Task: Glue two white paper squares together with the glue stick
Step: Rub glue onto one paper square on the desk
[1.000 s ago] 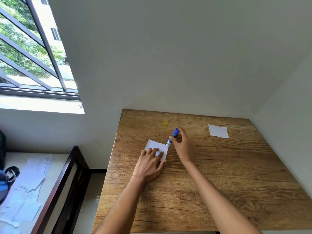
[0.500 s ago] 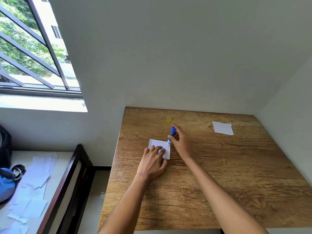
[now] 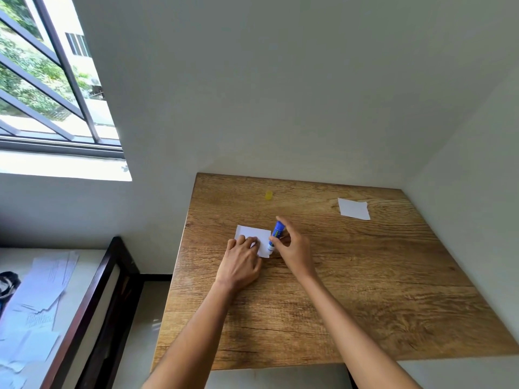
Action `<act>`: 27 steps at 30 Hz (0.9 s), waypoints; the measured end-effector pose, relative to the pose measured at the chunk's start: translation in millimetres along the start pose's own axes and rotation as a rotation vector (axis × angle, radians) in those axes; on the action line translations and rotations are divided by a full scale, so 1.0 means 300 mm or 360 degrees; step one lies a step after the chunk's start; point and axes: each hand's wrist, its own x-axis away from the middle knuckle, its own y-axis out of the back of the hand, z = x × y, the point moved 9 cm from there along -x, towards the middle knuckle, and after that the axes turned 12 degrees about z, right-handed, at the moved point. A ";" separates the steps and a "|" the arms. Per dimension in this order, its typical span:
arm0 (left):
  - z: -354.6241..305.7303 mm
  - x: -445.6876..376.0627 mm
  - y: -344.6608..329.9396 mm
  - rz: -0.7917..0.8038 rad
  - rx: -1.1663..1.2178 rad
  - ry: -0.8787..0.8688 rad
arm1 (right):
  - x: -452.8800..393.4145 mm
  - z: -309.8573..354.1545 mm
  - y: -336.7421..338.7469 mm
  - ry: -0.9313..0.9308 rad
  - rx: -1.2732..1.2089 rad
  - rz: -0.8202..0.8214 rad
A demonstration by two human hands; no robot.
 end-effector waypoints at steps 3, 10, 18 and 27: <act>0.002 0.002 -0.002 0.0002 0.0007 0.0001 | 0.021 0.007 -0.004 0.0018 -0.0009 0.0033; 0.015 0.011 0.017 -0.0064 0.0244 0.0003 | 0.021 -0.089 0.062 -0.0364 -0.1098 -0.0429; 0.063 -0.053 0.103 -0.0383 0.1521 0.0229 | -0.082 -0.076 -0.108 -0.0641 -0.2103 -0.0219; 0.155 -0.246 0.190 -0.0363 0.2266 0.0290 | -0.311 0.001 -0.124 -0.0417 -0.1065 0.0140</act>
